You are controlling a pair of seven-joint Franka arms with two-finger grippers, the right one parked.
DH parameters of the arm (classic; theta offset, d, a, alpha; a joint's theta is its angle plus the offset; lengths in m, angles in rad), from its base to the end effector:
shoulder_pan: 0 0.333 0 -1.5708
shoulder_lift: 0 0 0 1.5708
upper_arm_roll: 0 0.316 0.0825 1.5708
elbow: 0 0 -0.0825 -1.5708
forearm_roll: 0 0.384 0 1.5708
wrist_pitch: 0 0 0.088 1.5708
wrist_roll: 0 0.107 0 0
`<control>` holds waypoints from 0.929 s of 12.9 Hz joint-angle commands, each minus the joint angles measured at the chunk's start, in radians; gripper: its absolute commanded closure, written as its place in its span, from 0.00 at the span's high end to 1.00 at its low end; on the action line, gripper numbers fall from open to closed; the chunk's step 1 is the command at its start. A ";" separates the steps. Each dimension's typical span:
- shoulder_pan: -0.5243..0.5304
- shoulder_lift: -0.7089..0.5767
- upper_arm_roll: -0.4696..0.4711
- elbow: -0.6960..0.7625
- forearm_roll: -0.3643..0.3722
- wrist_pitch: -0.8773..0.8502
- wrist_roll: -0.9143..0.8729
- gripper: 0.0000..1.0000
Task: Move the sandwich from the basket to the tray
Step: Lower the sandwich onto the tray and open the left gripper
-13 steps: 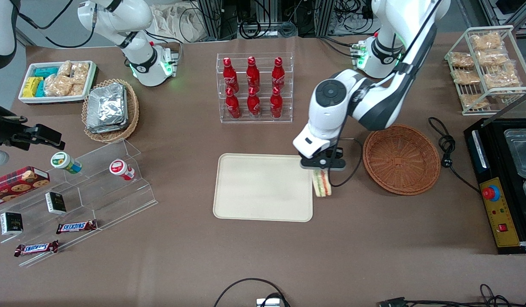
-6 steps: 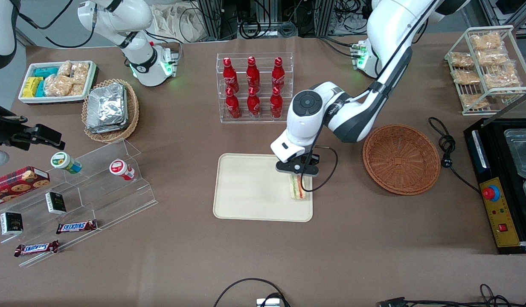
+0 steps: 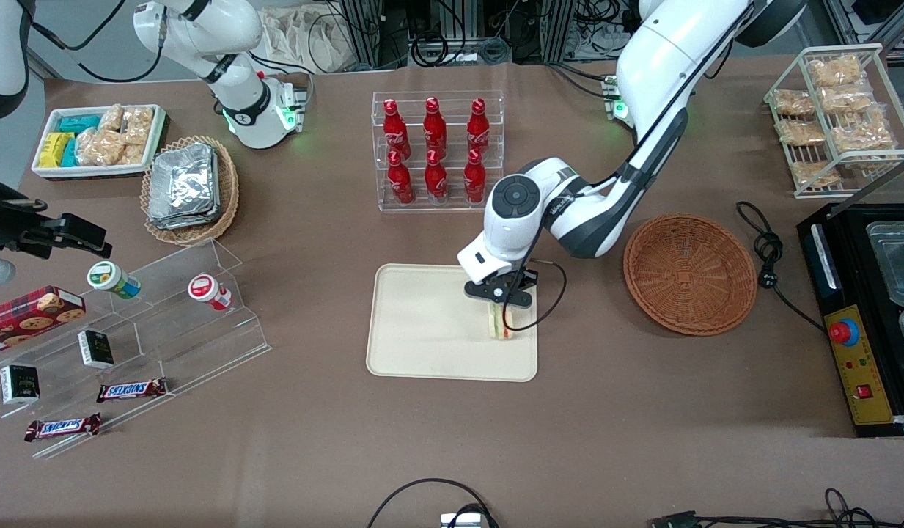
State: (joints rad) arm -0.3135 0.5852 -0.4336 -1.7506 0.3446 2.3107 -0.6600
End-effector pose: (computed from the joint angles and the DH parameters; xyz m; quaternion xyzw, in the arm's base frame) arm 0.5122 -0.4276 0.2656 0.9920 -0.1234 0.0249 0.0048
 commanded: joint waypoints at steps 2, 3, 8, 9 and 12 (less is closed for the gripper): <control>-0.001 0.041 0.006 0.031 0.016 -0.002 0.043 0.29; -0.003 0.044 0.006 0.032 0.017 0.000 0.042 0.30; 0.004 0.061 0.007 0.032 0.016 0.004 0.042 0.30; 0.007 0.067 0.009 0.036 0.017 0.007 0.042 0.30; 0.005 0.096 0.012 0.063 0.021 0.015 0.042 0.30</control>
State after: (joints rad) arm -0.3075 0.6434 -0.4200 -1.7355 0.3453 2.3235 -0.6254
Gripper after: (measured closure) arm 0.696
